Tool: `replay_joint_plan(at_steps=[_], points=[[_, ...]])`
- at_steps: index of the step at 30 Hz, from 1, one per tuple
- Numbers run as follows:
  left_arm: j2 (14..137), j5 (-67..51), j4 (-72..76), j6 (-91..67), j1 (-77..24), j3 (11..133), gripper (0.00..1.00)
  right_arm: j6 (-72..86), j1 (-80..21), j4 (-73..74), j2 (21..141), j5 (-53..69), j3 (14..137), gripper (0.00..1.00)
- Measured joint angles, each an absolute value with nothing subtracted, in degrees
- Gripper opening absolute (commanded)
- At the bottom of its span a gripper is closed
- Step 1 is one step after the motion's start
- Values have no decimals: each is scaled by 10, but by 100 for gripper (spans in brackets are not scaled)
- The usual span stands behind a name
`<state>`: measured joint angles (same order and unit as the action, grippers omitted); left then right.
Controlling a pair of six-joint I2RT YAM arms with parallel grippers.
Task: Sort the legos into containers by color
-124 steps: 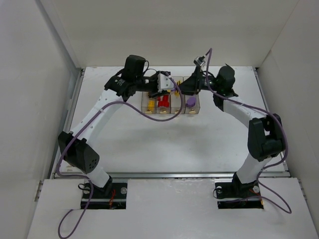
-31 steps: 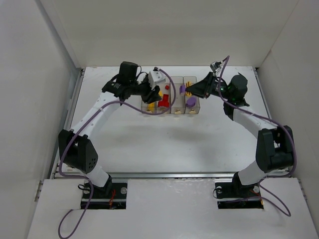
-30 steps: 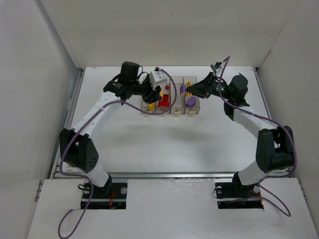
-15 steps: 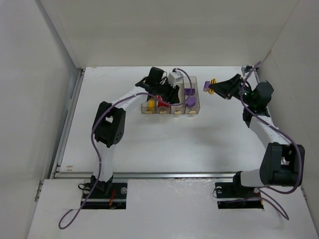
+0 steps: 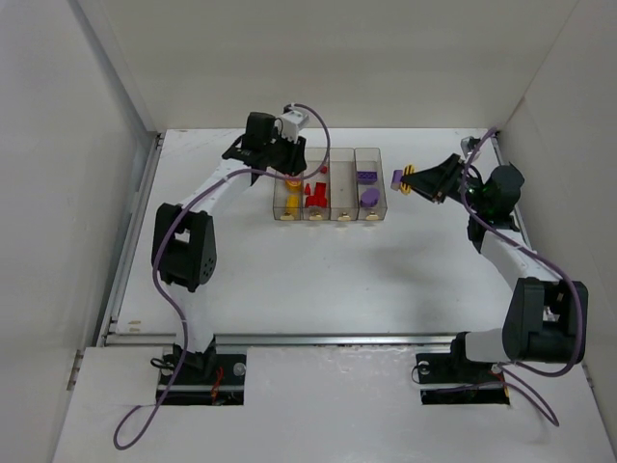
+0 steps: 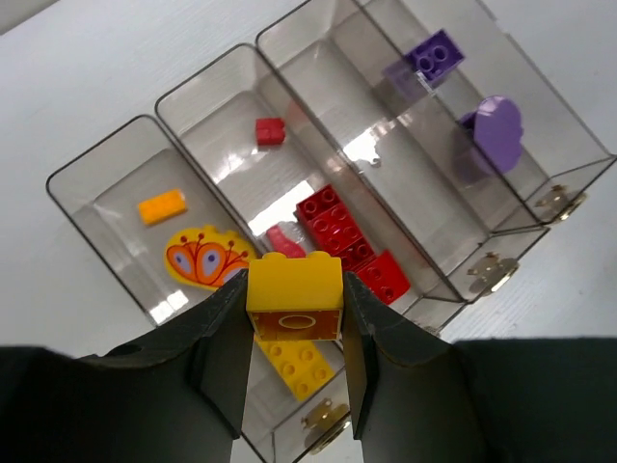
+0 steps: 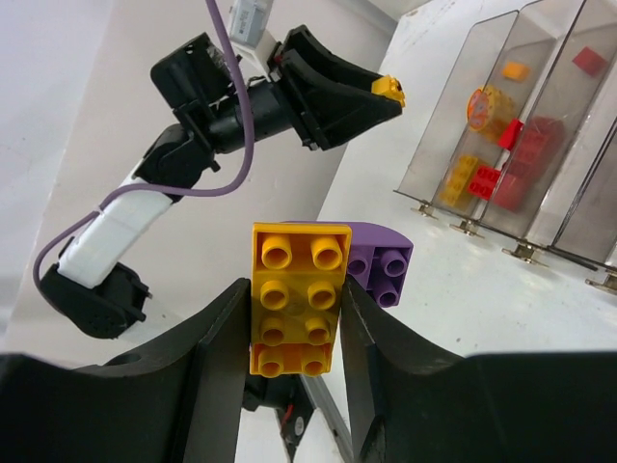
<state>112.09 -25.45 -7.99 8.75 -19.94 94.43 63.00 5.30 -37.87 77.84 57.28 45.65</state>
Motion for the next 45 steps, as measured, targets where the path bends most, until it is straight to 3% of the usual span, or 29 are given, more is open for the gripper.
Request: replay_joint_plan(at_steps=[9, 13, 18, 27, 43, 45], points=[[1134, -186, -93, 90, -199, 924, 5, 601, 53, -338, 768, 575, 456, 0], [1151, -173, -93, 91, -187, 924, 13, 575, 53, -298, 753, 574, 456, 0], [1163, -186, -106, 96, -173, 924, 37, 553, 53, -269, 741, 574, 457, 0], [1165, -214, -133, 103, -175, 924, 65, 533, 53, -233, 741, 574, 460, 0], [1143, -225, -141, 168, -186, 914, 67, 516, 53, -209, 739, 574, 465, 0], [1110, -232, -146, 211, -196, 899, 75, 514, 53, -205, 739, 574, 467, 0]])
